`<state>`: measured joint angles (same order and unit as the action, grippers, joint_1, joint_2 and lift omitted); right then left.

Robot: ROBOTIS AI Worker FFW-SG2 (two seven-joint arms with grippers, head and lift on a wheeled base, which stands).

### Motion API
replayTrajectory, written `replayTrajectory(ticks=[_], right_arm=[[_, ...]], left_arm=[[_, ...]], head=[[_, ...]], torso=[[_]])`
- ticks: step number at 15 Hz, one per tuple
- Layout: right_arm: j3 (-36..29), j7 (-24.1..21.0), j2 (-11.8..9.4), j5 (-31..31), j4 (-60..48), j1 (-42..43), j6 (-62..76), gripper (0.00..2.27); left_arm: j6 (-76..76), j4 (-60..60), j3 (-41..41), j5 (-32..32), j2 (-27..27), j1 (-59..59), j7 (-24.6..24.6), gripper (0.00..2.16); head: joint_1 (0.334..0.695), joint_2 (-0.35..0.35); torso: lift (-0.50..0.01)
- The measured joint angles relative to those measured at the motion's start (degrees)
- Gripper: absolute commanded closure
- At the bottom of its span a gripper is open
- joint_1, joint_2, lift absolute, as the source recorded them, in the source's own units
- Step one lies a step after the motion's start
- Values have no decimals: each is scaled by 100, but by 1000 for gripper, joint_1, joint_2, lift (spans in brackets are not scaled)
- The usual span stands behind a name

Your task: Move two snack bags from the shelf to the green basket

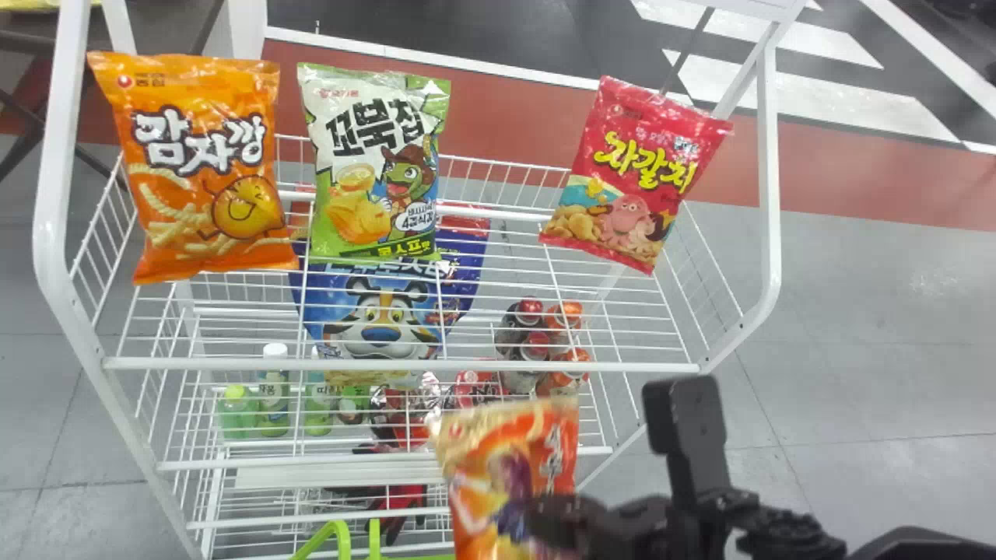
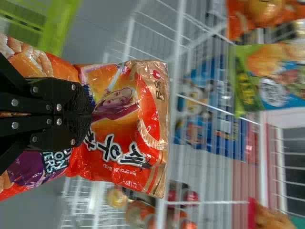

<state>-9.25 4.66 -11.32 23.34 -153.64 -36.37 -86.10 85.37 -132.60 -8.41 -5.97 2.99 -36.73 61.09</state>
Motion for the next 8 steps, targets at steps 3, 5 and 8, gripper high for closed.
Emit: replayTrajectory(ticks=[3,5,8], right_arm=[[590,0,-170,-81,172,-86,-332,2246],[1080,-6,-257,-154,408,-74,-349,2246],[1717,-83,-317,-181,642,-57,-352,2246]], left_arm=[[2,-47,-3,-3,7,-2,18,2128],[15,-105,-8,-12,9,-12,38,2128],[59,-187,-5,-41,19,-29,59,2128]], head=[[695,-350],[695,-350],[695,-350]], torso=[[-17],[-17],[-17]])
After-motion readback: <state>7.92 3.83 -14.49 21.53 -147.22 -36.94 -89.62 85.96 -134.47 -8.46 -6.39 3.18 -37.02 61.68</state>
